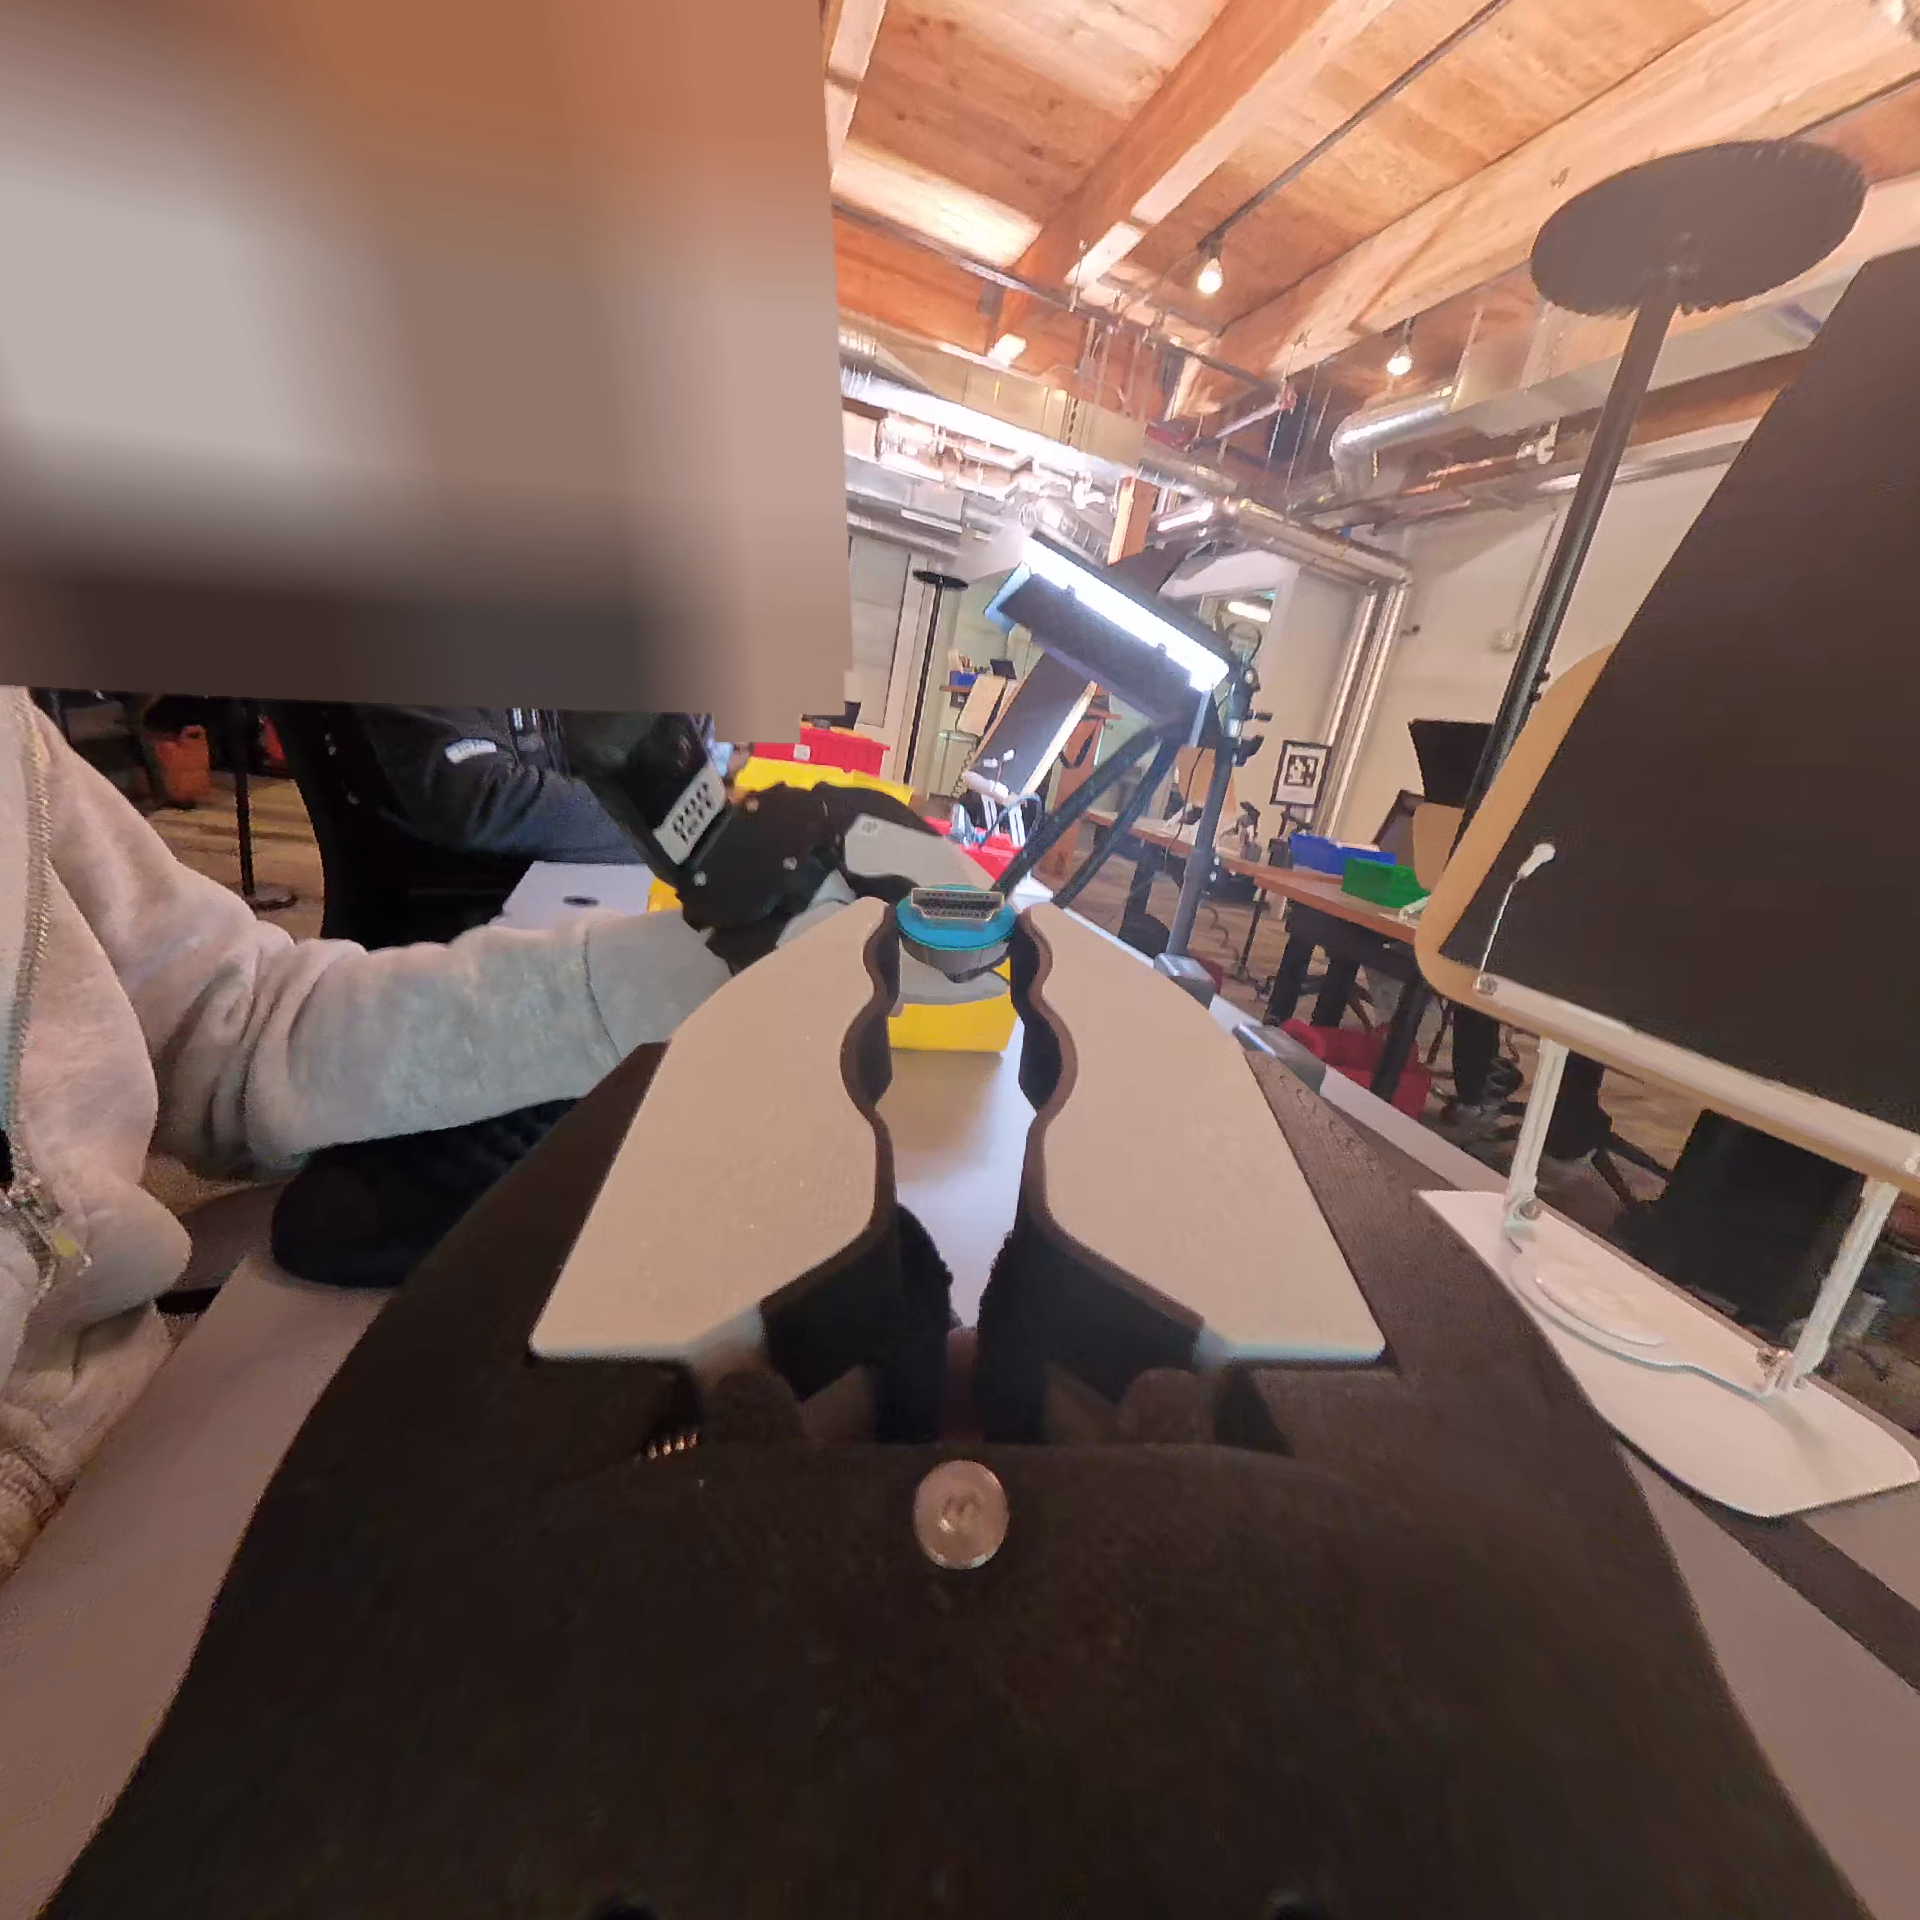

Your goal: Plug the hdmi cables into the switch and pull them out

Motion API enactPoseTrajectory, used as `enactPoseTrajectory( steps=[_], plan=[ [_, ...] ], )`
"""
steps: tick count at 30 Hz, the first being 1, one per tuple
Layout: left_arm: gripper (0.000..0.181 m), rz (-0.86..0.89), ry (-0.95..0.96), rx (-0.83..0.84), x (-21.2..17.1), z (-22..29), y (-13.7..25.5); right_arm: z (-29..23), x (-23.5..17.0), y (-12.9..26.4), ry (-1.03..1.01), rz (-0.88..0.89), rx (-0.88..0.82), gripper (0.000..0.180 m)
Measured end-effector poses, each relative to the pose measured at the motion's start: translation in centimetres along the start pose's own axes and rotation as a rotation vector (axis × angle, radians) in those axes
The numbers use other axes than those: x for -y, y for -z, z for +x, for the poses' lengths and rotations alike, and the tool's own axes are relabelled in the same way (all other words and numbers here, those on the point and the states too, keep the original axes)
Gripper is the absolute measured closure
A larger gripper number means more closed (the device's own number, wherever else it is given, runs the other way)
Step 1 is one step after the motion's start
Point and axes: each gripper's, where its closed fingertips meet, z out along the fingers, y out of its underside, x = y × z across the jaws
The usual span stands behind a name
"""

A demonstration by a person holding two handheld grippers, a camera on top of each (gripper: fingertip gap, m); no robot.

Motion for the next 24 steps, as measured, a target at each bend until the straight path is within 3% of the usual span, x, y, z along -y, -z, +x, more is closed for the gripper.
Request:
enactPoseTrajectory(
  steps=[13,17,19,24],
  plan=[
    [0.166,-0.086,0.062,0.067,-3.4,-2.5,1.5,-0.1,2.9,1.4,0.029,0.100,0.005,0.159],
    [0.157,-0.107,0.055,-0.039,-3.1,0.4,0.1,0.0,3.2,1.6,0.009,0.125,0.007,0.159],
    [0.142,-0.114,0.069,-0.078,-3.2,1.1,0.0,0.5,3.6,1.8,0.007,0.136,-0.014,0.160],
    [0.133,0.082,0.282,-0.071,-0.8,-0.7,1.3,2.4,4.1,2.4,0.071,0.101,-0.126,0.160]
  ],
)
